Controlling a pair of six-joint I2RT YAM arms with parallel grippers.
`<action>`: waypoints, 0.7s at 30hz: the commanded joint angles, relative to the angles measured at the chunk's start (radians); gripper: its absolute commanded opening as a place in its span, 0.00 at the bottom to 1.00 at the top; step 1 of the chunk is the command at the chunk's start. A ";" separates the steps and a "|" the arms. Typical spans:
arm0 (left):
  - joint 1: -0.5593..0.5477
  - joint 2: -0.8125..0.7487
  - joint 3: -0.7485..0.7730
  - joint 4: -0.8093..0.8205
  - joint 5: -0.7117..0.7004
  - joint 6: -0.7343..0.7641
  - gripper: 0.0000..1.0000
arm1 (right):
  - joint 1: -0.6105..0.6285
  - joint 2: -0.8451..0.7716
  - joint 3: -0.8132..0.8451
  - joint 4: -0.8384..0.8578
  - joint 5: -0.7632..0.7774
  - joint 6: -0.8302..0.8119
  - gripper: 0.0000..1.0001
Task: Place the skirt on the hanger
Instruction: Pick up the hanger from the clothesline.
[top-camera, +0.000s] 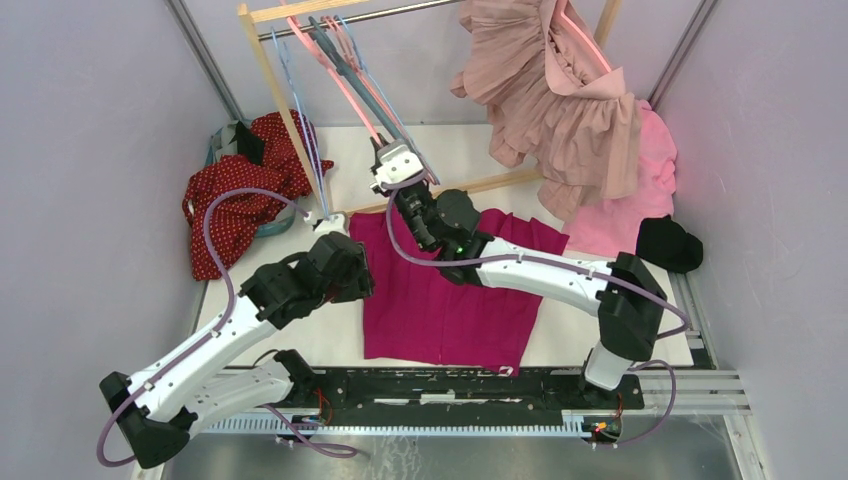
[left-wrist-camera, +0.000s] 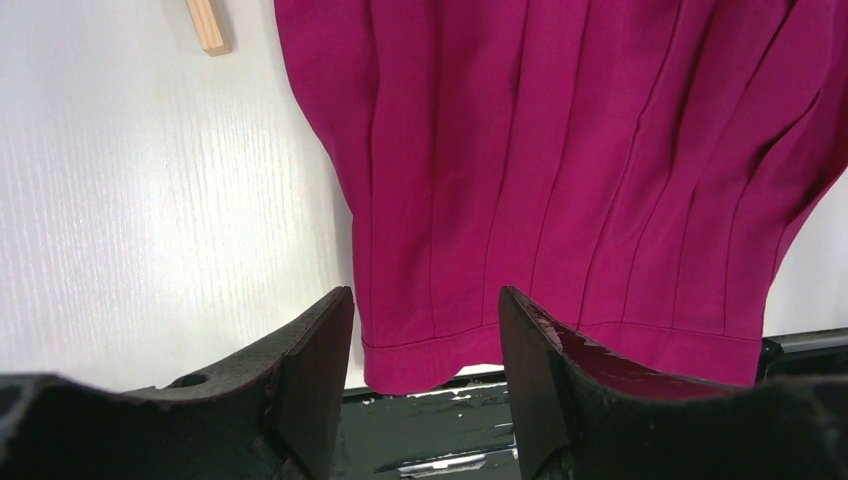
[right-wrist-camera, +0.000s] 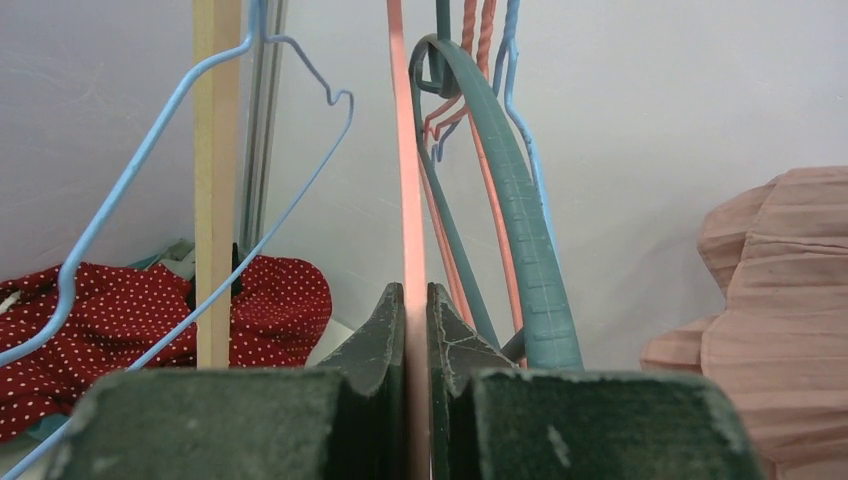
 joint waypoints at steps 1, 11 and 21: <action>0.004 -0.019 0.001 0.031 0.006 0.033 0.62 | -0.011 -0.091 0.003 0.010 -0.029 0.089 0.01; 0.004 -0.032 -0.008 0.024 0.010 0.027 0.61 | -0.018 -0.024 0.003 0.119 -0.070 0.097 0.02; 0.009 0.004 -0.020 0.044 0.003 0.046 0.61 | -0.011 0.096 0.134 0.126 -0.127 -0.090 0.02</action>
